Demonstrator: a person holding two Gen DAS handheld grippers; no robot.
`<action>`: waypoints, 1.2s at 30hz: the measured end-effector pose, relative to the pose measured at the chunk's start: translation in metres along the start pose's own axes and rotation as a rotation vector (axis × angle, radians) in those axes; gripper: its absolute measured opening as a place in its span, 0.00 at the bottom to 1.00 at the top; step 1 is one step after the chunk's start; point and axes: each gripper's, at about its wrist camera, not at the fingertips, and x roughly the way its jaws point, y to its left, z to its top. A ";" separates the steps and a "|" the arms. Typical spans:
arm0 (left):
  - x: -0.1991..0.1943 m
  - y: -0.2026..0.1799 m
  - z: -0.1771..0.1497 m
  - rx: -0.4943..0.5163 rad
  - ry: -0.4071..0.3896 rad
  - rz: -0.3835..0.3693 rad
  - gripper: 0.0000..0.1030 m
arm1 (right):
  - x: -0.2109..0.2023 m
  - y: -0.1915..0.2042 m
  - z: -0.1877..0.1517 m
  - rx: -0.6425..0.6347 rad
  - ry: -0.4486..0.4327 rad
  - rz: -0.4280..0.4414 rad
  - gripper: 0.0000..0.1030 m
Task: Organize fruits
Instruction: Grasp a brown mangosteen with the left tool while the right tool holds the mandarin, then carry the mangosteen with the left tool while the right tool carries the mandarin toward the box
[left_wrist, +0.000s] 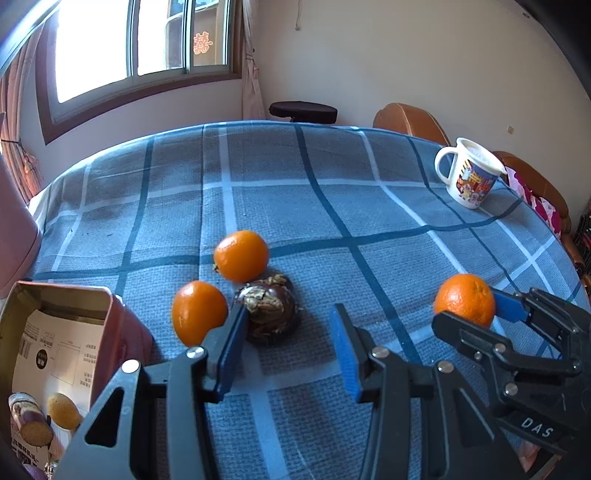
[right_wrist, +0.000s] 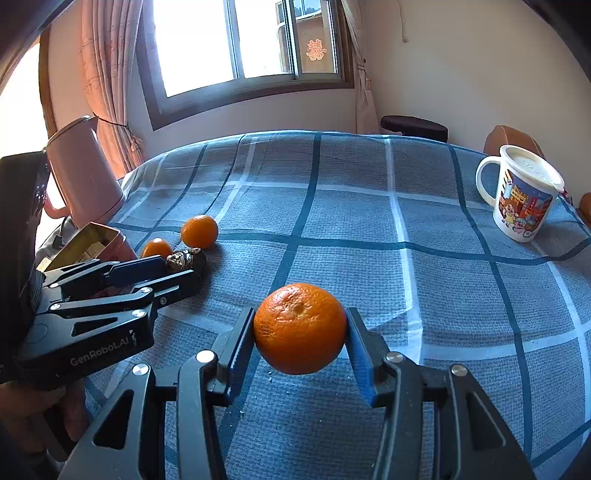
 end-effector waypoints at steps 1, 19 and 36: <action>0.002 -0.001 0.002 0.002 0.002 0.006 0.46 | 0.000 -0.001 0.000 0.003 0.001 -0.001 0.49; -0.007 -0.051 -0.006 0.207 -0.046 0.102 0.35 | -0.005 -0.008 0.000 0.043 -0.026 -0.005 0.49; -0.039 -0.051 -0.020 0.173 -0.143 0.082 0.35 | -0.016 -0.014 -0.003 0.061 -0.067 -0.028 0.49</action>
